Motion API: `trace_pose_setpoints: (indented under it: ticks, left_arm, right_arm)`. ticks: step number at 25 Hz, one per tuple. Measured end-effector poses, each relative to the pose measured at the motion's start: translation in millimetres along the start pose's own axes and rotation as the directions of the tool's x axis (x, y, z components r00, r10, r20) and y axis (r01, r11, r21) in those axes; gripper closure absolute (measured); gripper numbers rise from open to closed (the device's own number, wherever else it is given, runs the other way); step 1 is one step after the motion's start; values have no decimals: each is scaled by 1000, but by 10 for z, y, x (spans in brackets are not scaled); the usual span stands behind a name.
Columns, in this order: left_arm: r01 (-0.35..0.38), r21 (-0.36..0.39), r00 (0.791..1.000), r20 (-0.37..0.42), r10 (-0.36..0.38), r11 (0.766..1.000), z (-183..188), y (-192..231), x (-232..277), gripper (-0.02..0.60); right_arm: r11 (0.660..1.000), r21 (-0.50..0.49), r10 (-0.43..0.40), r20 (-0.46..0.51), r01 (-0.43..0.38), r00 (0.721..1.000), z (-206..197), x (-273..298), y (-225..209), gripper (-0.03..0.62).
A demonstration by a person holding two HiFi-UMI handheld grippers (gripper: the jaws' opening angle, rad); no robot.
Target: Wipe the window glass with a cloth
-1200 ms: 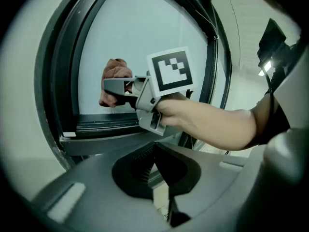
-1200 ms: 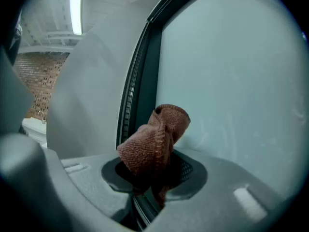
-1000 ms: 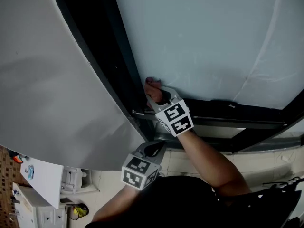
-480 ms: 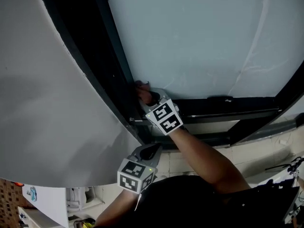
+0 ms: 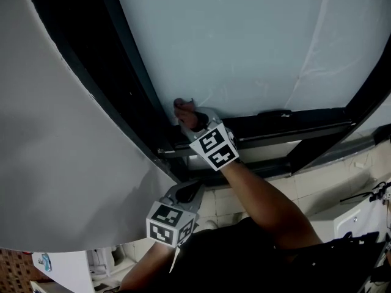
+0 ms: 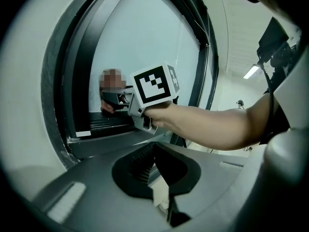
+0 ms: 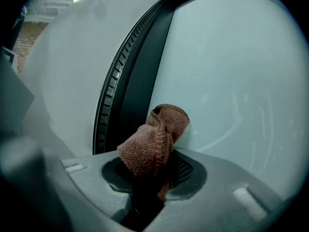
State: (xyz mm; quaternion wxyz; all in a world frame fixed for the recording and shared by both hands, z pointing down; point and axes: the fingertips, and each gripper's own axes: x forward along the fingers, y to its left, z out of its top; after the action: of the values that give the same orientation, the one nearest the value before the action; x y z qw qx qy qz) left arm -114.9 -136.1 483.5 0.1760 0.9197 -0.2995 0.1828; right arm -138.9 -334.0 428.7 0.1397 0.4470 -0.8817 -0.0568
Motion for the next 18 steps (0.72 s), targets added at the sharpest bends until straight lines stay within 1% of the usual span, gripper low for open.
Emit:
trace_pose_setpoints:
  ticks: [3,6,12,18]
  left_arm:
    - [10,18,1000,-13,-10,1000,-13,-51,38,565]
    - [9,20,1000,-9,-8,1000,28,-101,94,565]
    - [10,22,1000,-12,-10,1000,106,-257,266,565]
    - [15,32,1000,-17,-15,999,170,-407,426,565]
  right_arm:
    - [1000,6,-24,-4,24,1000,-45,-102,-101,488]
    - [999,12,-43,-10,43,999,-103,-211,-212,488]
    - [999,7,-44,-21,44,999,-215,-405,-414,488]
    - [997,22,-75,-32,76,997,-343,-601,-628,488]
